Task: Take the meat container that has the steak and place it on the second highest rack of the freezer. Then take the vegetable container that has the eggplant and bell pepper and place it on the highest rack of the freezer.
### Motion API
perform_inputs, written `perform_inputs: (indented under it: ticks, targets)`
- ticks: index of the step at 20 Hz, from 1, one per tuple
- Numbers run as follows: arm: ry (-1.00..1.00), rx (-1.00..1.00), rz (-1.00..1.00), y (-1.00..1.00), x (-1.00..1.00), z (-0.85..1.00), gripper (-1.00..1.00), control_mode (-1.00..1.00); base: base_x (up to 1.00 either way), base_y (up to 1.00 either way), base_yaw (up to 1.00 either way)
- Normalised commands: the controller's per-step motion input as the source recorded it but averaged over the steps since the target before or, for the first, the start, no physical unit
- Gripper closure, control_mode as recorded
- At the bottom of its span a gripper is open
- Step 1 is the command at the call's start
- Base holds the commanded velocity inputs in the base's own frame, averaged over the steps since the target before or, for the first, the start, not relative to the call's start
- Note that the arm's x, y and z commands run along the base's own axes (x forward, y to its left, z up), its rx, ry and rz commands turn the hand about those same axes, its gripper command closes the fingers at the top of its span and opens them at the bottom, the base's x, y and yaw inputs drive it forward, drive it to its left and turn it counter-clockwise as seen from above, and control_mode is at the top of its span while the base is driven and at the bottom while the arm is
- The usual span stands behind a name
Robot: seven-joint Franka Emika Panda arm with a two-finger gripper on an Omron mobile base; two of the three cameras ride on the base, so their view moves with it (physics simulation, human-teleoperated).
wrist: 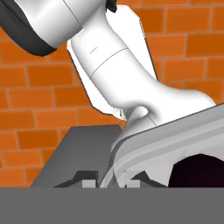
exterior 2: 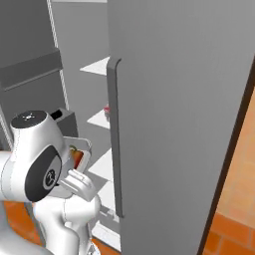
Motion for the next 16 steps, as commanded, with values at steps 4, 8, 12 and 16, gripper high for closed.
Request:
perform_inputs:
  ticks: [4, 8, 12, 16]
  targets:
    - [0.00, 0.00, 0.00, 0.00, 0.00, 0.00, 1.00, 1.00, 0.56, 0.20, -0.23]
    - [0.00, 0.00, 0.00, 0.00, 0.00, 0.00, 1.00, 1.00, 0.04, 0.44, -0.01]
    - [0.00, 0.00, 0.00, 0.00, 0.00, 0.00, 1.00, 1.00, -0.02, 0.21, -0.01]
    - [0.00, 0.00, 0.00, 0.00, 0.00, 0.00, 1.00, 1.00, 0.00, 0.00, 0.00]
